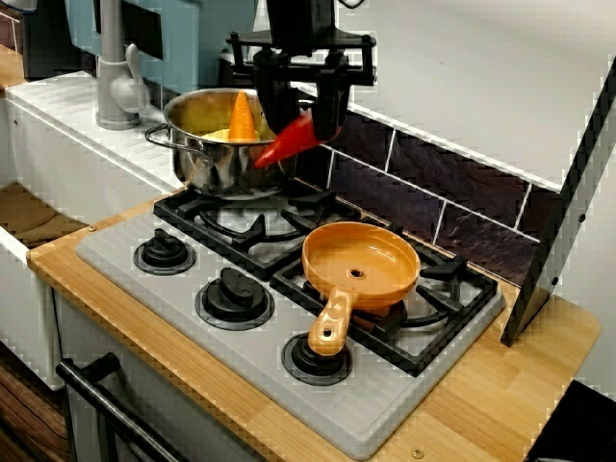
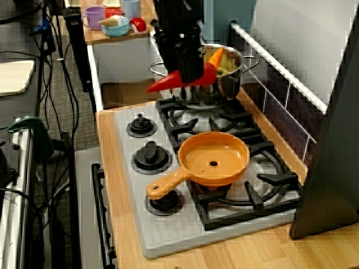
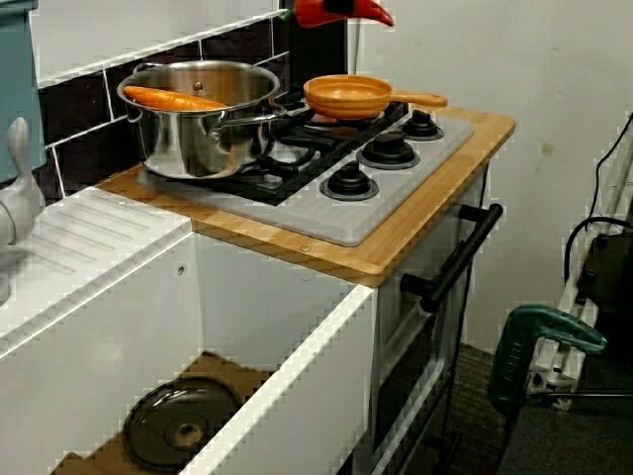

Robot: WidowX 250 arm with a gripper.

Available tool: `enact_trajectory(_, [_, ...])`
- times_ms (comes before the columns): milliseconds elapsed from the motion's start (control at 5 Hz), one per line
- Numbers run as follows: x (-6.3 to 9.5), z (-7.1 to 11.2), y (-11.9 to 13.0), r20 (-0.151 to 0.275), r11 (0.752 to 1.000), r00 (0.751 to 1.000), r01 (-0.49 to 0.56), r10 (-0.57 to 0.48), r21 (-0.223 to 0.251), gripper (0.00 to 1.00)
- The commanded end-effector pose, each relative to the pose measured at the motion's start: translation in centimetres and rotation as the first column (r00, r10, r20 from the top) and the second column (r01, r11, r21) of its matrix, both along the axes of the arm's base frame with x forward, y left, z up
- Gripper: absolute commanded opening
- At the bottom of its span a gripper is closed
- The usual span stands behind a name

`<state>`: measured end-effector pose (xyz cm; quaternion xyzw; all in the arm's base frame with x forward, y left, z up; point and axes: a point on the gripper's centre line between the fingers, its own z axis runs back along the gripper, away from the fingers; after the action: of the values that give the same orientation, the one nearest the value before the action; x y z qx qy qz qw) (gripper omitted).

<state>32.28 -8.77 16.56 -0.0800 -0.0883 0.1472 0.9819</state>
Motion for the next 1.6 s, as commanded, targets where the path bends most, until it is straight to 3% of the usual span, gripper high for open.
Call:
enact_trajectory(0, [-1.9,1.3,-1.3,0.072,0.998,0.995,0.062,-0.063,0.014,0.00])
enact_trajectory(400, [-2.4,-0.6,-3.2,0.061,0.995,0.994,0.087,-0.089,0.039,0.00])
enact_trajectory(1200, [0.3,-3.9,-4.6,0.049,0.996,0.997,0.055,-0.058,0.069,0.00])
enact_trajectory(1400, [0.8,-4.0,-4.5,0.044,0.997,0.998,0.038,-0.041,0.068,0.00])
